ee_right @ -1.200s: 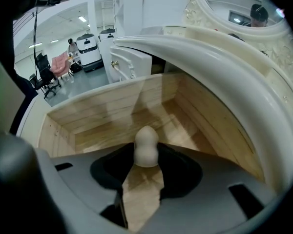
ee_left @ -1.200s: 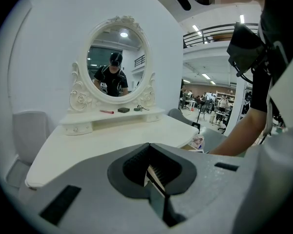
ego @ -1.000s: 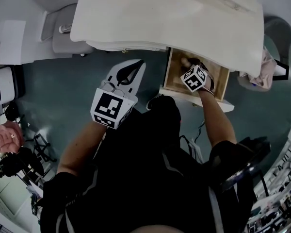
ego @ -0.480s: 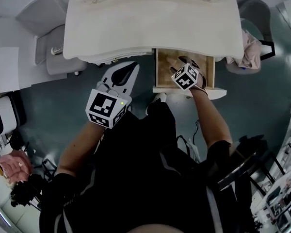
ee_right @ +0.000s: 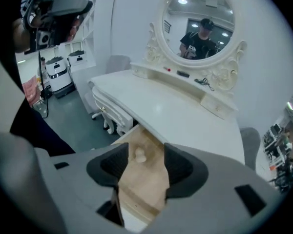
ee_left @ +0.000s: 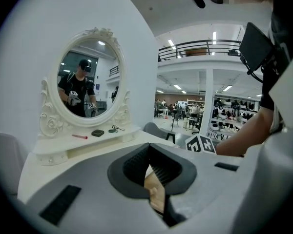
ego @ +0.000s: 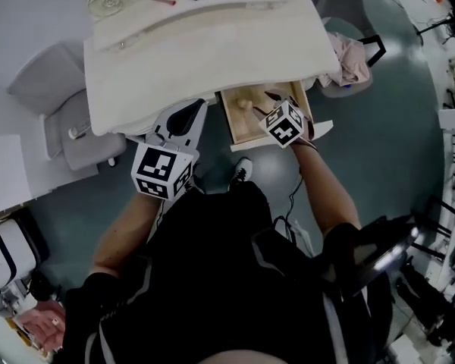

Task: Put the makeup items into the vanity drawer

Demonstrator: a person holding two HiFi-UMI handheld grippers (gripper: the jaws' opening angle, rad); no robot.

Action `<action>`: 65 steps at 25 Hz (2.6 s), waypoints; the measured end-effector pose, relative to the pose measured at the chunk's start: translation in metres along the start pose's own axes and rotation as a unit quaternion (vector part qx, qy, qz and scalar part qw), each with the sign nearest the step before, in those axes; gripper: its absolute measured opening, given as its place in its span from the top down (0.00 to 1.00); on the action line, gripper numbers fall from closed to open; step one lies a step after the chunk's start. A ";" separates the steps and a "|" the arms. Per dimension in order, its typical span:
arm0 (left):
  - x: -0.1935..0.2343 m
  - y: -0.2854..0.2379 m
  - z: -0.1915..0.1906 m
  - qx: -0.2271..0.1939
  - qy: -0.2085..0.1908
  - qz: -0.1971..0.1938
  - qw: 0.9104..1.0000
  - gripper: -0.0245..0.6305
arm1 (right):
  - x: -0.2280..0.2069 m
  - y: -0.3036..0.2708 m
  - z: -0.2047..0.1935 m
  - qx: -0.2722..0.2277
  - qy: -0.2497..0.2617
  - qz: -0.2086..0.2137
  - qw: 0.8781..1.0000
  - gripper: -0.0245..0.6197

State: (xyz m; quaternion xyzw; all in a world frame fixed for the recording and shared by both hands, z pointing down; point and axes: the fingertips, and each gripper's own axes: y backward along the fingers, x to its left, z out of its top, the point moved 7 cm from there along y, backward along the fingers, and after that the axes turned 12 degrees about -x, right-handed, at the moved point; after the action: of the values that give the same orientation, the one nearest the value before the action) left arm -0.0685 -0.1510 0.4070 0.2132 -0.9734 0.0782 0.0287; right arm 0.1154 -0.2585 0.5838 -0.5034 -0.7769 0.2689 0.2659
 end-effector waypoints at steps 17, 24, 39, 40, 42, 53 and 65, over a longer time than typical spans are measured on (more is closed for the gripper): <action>0.010 0.025 0.080 -0.089 -0.032 -0.102 0.990 0.96 | 0.012 0.166 0.112 -0.179 -0.113 -0.176 0.961 0.66; 0.021 0.024 0.094 -0.102 -0.041 -0.105 0.988 0.96 | 0.024 0.216 0.132 -0.221 -0.146 -0.226 0.938 0.72; 0.020 0.016 0.118 -0.124 -0.029 -0.104 0.986 0.96 | 0.027 0.284 0.164 -0.319 -0.163 -0.297 0.885 0.95; 0.019 0.016 0.119 -0.126 -0.032 -0.103 0.986 0.96 | 0.026 0.285 0.164 -0.322 -0.167 -0.298 0.883 0.95; 0.018 0.016 0.122 -0.129 -0.034 -0.102 0.986 0.96 | 0.022 0.286 0.165 -0.319 -0.171 -0.304 0.881 0.95; 0.012 0.018 0.126 -0.138 -0.032 -0.090 0.986 0.96 | 0.017 0.295 0.160 -0.307 -0.161 -0.323 0.880 0.95; 0.003 0.019 0.122 -0.135 -0.038 -0.086 0.986 0.96 | 0.017 0.306 0.162 -0.317 -0.157 -0.328 0.876 0.95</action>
State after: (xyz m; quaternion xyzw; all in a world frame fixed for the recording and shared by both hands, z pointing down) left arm -0.0816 -0.1554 0.2838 0.2932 -0.9535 -0.0650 0.0269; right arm 0.1948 -0.1603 0.2607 -0.2284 -0.9726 -0.0185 0.0393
